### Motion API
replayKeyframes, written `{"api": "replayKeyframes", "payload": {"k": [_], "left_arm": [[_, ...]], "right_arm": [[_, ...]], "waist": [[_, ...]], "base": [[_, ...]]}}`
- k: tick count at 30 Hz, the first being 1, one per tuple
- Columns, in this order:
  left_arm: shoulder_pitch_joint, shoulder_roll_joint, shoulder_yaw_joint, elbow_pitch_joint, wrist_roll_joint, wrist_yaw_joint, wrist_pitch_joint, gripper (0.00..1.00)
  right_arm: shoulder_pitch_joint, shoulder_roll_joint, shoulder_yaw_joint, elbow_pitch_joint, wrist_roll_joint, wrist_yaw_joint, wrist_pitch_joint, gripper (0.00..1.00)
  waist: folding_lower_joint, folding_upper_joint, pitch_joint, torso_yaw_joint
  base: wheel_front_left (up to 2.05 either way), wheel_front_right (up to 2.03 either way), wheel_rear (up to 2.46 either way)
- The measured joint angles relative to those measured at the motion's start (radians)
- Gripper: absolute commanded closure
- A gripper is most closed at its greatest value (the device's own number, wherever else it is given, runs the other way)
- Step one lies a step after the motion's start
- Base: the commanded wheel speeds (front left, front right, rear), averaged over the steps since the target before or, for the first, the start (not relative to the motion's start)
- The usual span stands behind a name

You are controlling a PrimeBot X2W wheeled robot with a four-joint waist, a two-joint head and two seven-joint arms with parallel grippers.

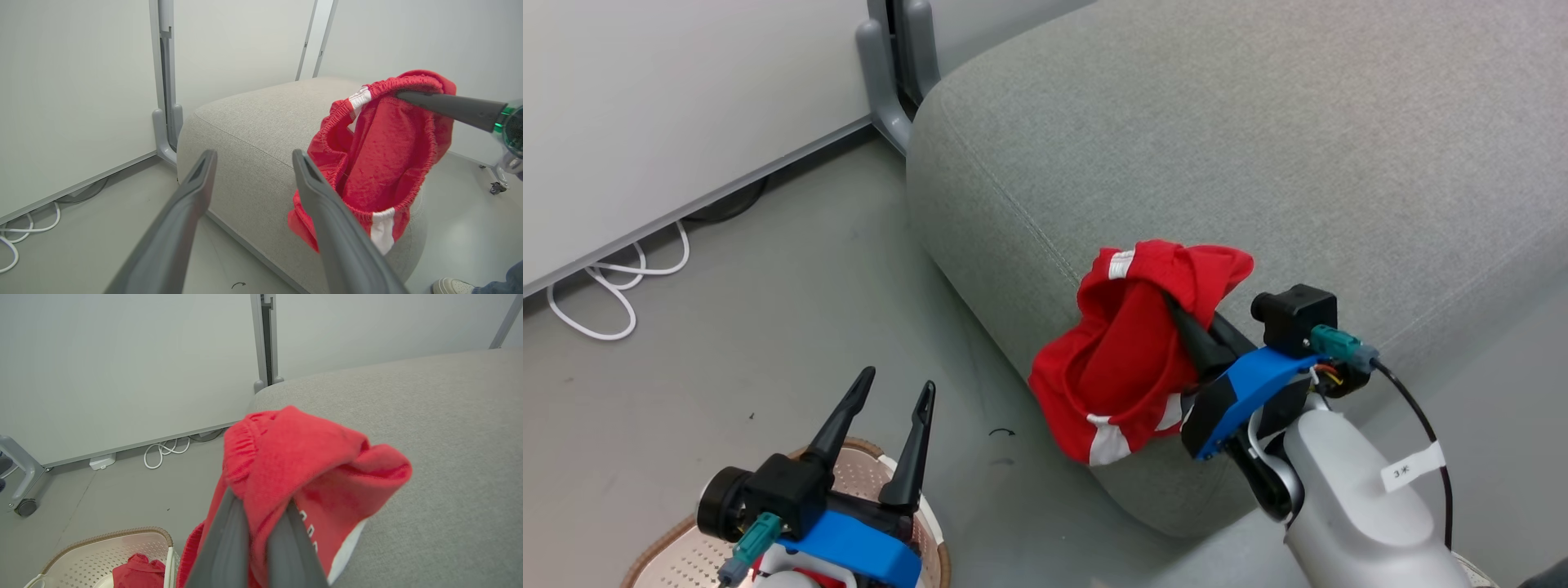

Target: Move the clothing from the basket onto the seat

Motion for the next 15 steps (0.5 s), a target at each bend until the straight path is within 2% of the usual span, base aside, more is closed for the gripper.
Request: {"api": "replayKeyframes", "payload": {"k": [4, 9, 15], "left_arm": [[0.000, 0.007, 0.018, -0.010, 0.002, 0.000, 0.000, 0.00], [-0.003, 0.030, 0.051, -0.038, 0.011, 0.000, 0.000, 0.00], [-0.010, 0.079, 0.080, -0.098, 0.034, 0.000, 0.000, 0.00]], "right_arm": [[-0.038, 0.001, -0.036, -0.011, -0.032, 0.000, 0.006, 1.00], [-0.172, -0.006, -0.103, -0.009, -0.053, 0.000, 0.010, 1.00], [-0.365, -0.064, -0.210, 0.023, -0.028, 0.000, 0.008, 1.00]], "waist": [[0.0000, 0.0000, 0.021, -0.002], [0.0000, 0.0000, 0.072, -0.006], [0.0001, 0.0000, 0.161, -0.006]], "base": [[0.00, 0.00, 0.00], [0.00, 0.00, 0.00], [0.00, 0.00, 0.00]]}}
